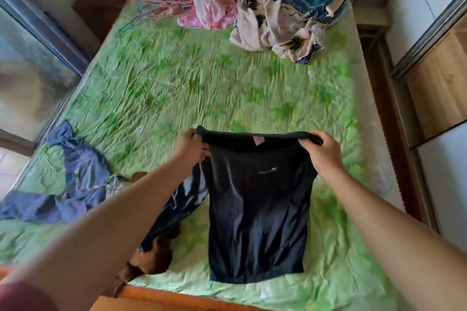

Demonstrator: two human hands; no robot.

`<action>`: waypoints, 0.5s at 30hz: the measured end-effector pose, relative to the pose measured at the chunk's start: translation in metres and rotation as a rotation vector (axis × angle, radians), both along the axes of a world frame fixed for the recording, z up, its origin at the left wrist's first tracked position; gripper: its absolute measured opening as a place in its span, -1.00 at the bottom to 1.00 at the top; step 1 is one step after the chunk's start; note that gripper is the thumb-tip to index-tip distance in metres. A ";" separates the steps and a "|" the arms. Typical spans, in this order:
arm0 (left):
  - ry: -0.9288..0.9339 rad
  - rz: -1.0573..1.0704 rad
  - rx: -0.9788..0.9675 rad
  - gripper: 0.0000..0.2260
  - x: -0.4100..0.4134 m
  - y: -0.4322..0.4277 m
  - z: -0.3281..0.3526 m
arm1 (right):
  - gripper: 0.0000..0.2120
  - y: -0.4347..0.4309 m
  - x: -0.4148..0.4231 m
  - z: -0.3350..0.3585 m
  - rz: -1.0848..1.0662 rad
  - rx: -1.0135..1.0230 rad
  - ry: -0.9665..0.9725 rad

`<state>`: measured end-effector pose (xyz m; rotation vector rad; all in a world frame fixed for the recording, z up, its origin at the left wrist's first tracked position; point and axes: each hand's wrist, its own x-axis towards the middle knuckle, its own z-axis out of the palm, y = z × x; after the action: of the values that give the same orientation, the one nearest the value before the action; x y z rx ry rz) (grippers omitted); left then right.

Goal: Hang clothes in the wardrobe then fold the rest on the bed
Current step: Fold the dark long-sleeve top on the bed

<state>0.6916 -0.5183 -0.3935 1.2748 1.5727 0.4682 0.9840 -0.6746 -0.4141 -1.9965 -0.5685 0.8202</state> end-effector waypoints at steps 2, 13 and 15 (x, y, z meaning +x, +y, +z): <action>-0.027 0.007 0.008 -0.80 0.012 0.016 -0.016 | -0.52 0.018 0.011 -0.016 0.006 0.000 0.018; 0.097 -0.181 0.229 -0.63 0.092 0.176 -0.111 | -0.45 0.173 0.098 -0.110 0.152 -0.075 -0.078; 0.088 -0.243 0.204 -0.43 0.108 0.199 -0.140 | -0.30 0.197 0.104 -0.139 0.220 -0.118 -0.054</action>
<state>0.7994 -0.3194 -0.5332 1.6395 1.4445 0.4304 1.0880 -0.4777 -0.5526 -2.0930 -0.7986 0.9537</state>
